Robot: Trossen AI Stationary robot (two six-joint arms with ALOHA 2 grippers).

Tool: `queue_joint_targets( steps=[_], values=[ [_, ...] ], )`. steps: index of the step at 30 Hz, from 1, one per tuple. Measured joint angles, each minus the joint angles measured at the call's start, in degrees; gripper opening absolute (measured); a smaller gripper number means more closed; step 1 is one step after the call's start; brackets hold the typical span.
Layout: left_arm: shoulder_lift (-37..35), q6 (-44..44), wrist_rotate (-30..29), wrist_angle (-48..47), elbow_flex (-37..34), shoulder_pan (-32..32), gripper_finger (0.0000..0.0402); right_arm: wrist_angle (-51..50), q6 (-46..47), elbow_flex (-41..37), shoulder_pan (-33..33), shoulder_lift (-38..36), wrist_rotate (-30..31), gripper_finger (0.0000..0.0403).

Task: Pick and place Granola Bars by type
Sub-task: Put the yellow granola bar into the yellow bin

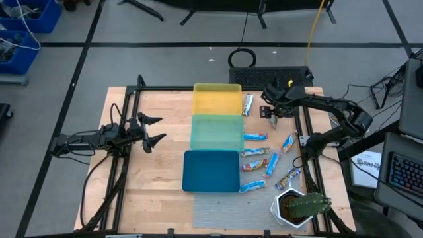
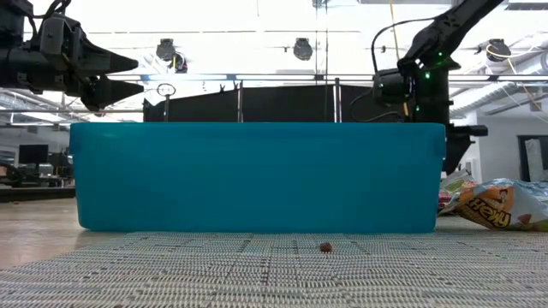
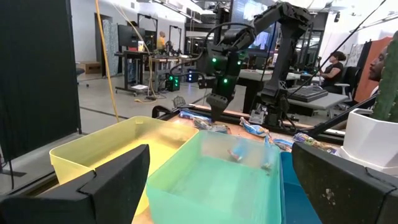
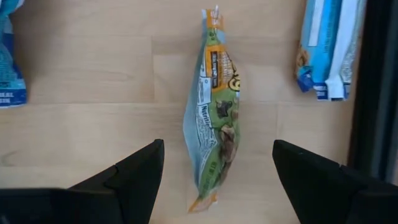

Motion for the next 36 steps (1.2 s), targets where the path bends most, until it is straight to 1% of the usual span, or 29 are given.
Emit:
queue_joint_targets(
  steps=[10,15,18,24,36],
  values=[
    [0.0,0.0,0.0,0.0,0.0,0.0,0.0392,3.3,-0.1,-2.8,0.1,4.8,-1.6,0.029],
    [0.0,0.0,0.0,0.0,0.0,0.0,0.0392,3.7,-0.2,-2.8,0.0,5.1,-1.9,0.029],
    [0.0,0.0,0.0,0.0,0.0,0.0,0.0392,3.9,-0.3,-2.8,0.0,5.1,-1.9,0.0282],
    [0.0,0.0,0.0,0.0,0.0,0.0,0.0392,3.9,-0.6,-2.8,0.0,5.1,-2.8,0.0251],
    [0.0,0.0,0.0,0.0,0.0,0.0,0.0392,3.8,-0.7,-2.8,0.0,5.1,-3.1,0.017]
  ],
)
